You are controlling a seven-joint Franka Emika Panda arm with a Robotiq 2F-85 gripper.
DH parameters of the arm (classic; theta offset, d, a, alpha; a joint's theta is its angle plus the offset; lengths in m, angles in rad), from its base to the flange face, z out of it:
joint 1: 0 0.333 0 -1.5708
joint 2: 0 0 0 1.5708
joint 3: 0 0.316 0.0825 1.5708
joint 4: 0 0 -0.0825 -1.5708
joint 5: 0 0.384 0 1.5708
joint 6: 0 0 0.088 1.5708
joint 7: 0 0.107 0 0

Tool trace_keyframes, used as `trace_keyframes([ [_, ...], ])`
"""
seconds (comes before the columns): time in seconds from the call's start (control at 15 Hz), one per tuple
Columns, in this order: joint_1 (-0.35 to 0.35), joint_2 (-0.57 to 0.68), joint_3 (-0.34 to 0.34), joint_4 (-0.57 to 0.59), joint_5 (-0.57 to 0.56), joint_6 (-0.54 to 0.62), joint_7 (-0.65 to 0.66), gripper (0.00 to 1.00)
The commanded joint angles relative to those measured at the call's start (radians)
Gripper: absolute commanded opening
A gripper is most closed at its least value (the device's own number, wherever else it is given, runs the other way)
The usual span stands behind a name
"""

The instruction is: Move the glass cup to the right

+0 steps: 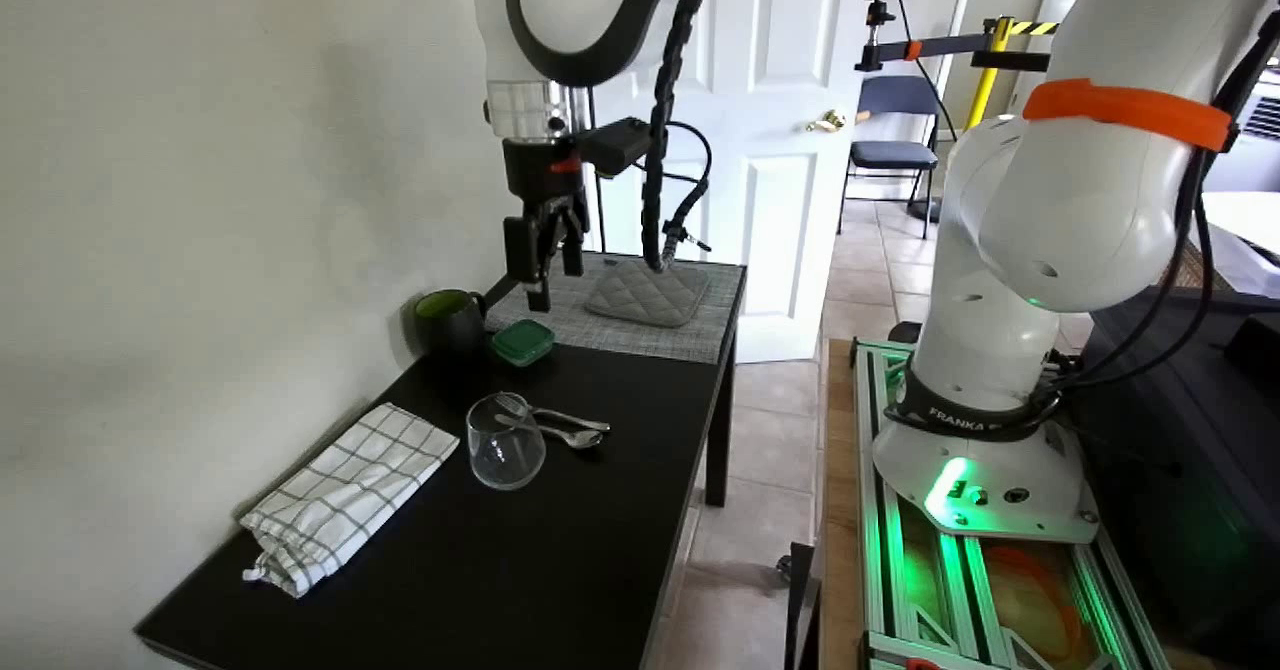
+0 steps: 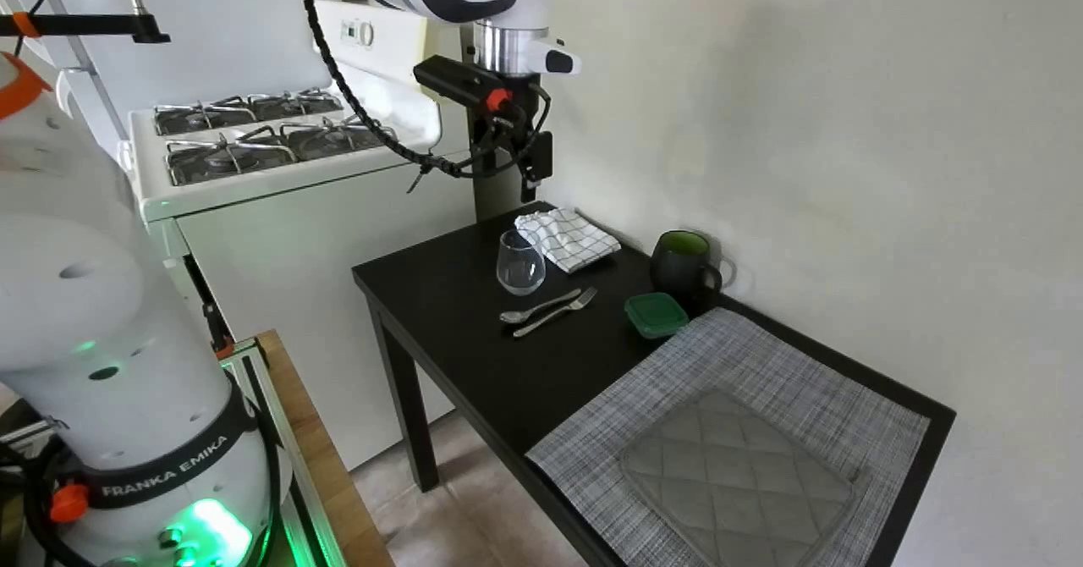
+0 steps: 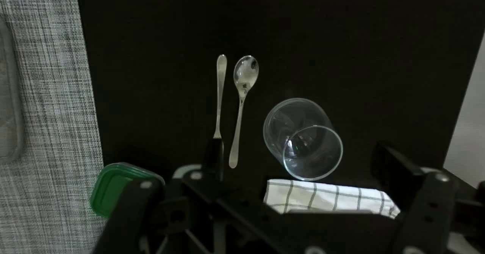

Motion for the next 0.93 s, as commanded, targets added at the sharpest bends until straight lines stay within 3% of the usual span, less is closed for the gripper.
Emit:
trace_keyframes([
  [0.0, 0.008, 0.120, 0.024, 0.018, -0.041, 0.107, 0.055, 1.00],
  [0.87, 0.019, 0.350, 0.022, 0.076, -0.112, 0.312, 0.182, 1.00],
])
